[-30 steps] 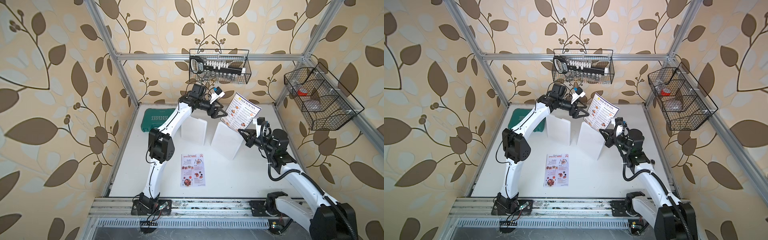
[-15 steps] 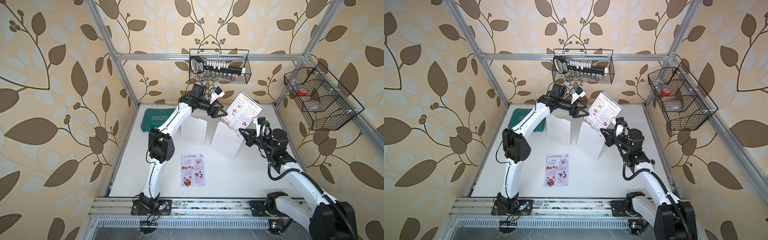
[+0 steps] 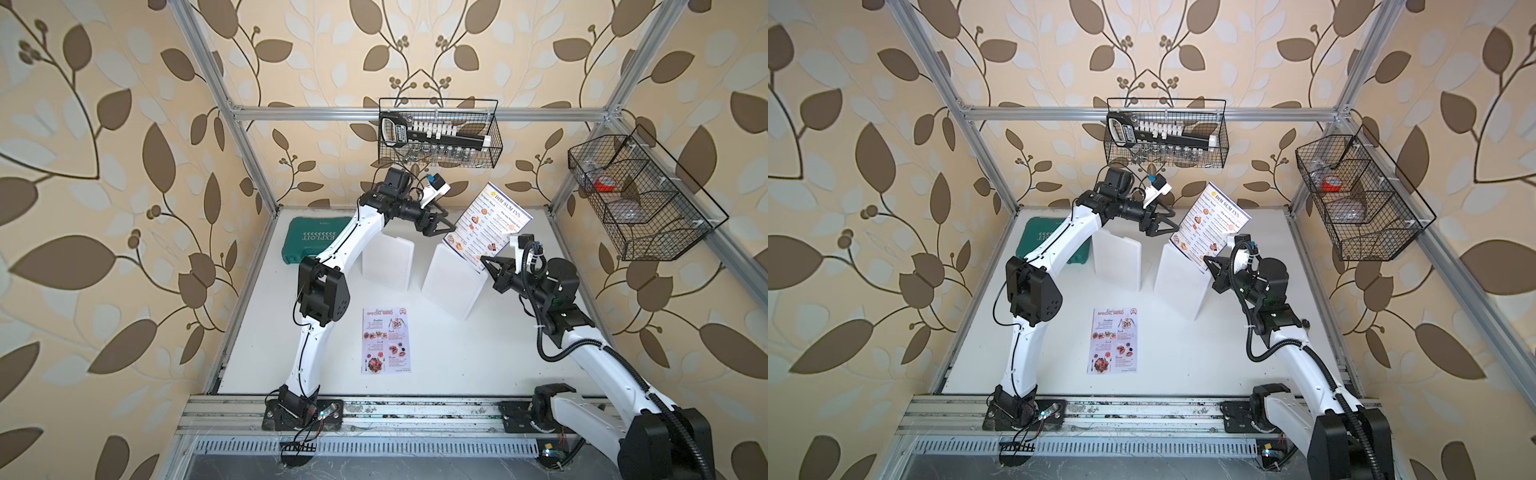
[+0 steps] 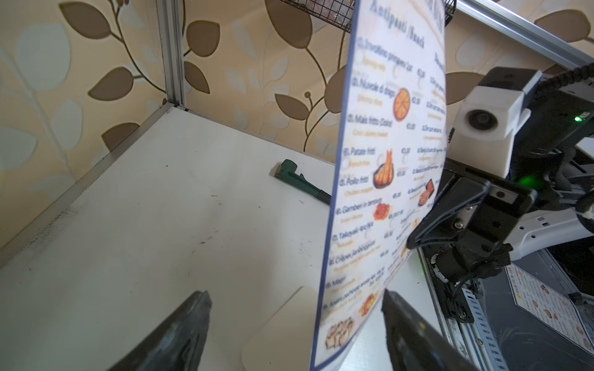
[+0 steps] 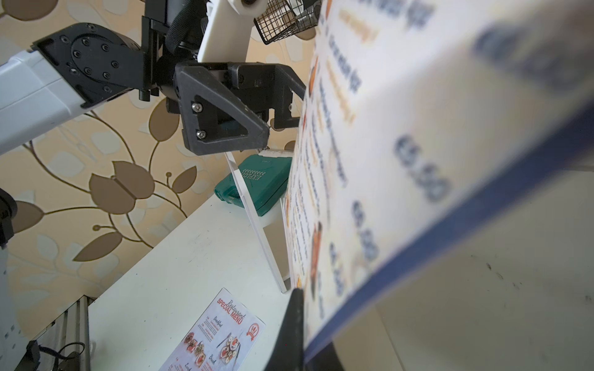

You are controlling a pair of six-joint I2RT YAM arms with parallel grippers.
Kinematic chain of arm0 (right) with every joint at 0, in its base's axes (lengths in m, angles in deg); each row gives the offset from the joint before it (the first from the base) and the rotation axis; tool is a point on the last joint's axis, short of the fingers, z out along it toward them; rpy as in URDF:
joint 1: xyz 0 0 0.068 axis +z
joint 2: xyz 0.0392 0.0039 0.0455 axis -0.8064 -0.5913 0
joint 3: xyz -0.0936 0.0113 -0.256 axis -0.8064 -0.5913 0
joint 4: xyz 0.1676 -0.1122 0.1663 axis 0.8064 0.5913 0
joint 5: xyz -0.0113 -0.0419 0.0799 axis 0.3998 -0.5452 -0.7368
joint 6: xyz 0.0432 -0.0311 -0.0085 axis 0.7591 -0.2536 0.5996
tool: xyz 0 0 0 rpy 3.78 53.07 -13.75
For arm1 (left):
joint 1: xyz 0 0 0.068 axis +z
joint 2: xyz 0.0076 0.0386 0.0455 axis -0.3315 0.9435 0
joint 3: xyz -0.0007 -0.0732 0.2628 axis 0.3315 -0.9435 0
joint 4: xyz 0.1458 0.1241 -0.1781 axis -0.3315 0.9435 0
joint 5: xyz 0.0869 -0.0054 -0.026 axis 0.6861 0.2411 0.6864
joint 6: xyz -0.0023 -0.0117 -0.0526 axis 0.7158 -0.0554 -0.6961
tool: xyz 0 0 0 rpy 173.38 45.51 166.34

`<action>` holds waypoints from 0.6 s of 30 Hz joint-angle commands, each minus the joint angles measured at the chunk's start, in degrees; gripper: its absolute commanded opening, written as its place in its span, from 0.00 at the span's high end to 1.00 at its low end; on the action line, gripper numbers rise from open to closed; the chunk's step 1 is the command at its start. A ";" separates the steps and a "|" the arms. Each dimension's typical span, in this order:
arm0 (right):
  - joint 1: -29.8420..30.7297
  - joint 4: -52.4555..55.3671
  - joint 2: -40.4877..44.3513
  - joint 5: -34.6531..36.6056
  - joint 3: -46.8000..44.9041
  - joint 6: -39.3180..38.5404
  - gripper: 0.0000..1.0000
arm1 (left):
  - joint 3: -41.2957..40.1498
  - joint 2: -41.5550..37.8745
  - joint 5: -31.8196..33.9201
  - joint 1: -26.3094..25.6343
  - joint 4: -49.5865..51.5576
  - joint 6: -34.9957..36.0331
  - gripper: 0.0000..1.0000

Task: Insert the menus into the narrow rack
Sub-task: Insert the menu into the narrow rack.

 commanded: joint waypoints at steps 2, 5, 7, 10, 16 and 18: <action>-0.38 1.01 0.80 0.49 -0.78 0.23 1.00 | 1.47 -0.41 -1.96 -0.78 -1.37 -0.25 0.15; -0.48 1.01 0.83 0.14 -0.82 0.26 1.00 | 1.47 -0.48 -2.23 -0.78 -1.06 -0.22 0.15; -0.48 1.09 0.89 -0.12 -0.96 0.22 1.00 | 1.47 -0.43 -2.32 -0.78 -0.89 -0.24 0.15; -0.49 1.21 0.89 -0.24 -1.04 0.28 1.00 | 1.38 -0.28 -1.61 -0.74 -0.84 -0.19 0.14; -0.43 1.02 0.73 -0.57 -1.09 0.24 1.00 | 2.81 0.85 2.54 -0.78 -1.10 -2.01 0.02; -0.49 0.97 0.80 -0.58 -1.22 0.24 1.00 | 4.21 1.70 2.87 -0.78 -0.16 -2.06 0.01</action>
